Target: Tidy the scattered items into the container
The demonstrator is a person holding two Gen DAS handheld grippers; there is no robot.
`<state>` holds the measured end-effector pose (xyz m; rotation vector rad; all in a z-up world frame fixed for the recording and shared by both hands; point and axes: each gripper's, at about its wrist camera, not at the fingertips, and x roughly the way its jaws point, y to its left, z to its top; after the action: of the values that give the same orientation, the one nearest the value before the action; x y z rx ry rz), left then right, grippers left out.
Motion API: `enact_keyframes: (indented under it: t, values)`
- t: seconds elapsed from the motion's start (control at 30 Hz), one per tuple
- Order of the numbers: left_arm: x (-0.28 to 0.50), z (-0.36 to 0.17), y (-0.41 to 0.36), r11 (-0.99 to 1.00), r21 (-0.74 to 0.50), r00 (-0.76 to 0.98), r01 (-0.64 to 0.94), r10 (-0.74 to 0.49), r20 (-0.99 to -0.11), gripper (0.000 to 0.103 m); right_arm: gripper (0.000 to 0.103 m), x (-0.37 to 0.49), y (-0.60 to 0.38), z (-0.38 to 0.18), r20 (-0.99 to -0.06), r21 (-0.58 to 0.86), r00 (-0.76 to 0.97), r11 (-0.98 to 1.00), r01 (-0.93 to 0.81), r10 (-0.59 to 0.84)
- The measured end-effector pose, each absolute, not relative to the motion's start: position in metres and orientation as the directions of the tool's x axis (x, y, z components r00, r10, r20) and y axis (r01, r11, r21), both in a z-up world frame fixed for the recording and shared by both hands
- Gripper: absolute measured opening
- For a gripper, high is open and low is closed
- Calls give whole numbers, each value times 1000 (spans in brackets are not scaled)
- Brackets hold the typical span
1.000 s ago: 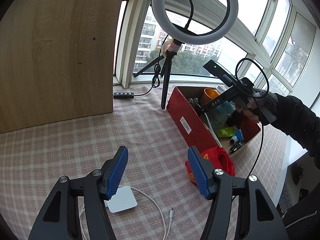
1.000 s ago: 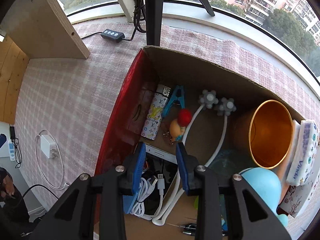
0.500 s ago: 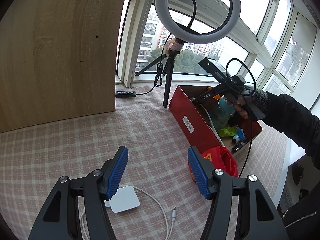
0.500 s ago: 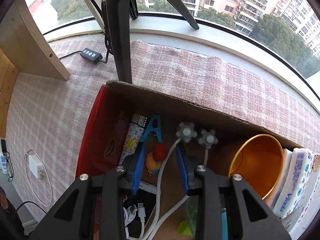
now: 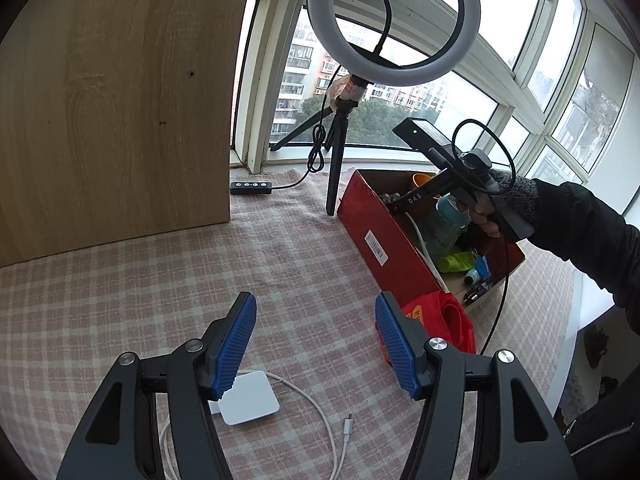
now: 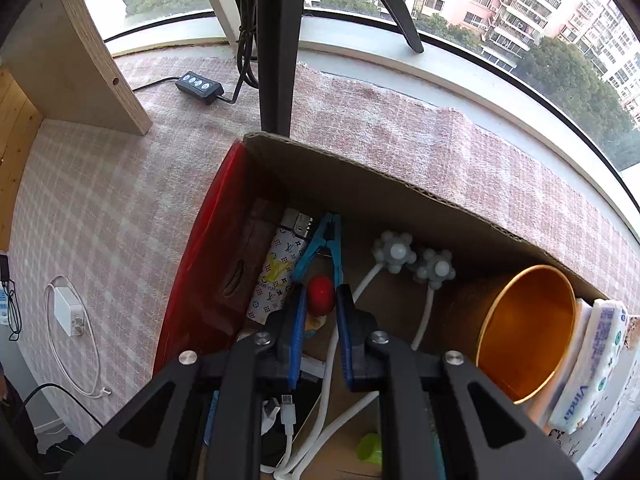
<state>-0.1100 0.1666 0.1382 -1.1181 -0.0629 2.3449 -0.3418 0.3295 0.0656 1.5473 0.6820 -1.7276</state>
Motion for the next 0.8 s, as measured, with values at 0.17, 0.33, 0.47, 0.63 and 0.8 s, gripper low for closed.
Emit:
enact_keyframes:
  t: [0.17,0.33,0.47,0.63,0.8]
  values:
    - [-109,139,166,-855,-264,-514,-447,487,-706,60,15,-338,334,78,-988,84,-11,-594,800,-155]
    - [-108,139,168,-853,-263,-514,-451,489,-705,60,15,-333,333,91,-990,69,-15,-564,823,-143]
    - [-108,139,167,-853,-267,-514,-449,491,-703,60,15,-327,337,102,-990,64,-15,-543,837,-140]
    - [-107,140,168,-851,-269,-514,-451,494,-701,60,15,-325,336,104,-991,60,-12,-536,842,-130]
    - [-106,140,167,-853,-265,-516,-449,490,-702,60,15,-326,326,82,-996,51,8,-525,850,-84]
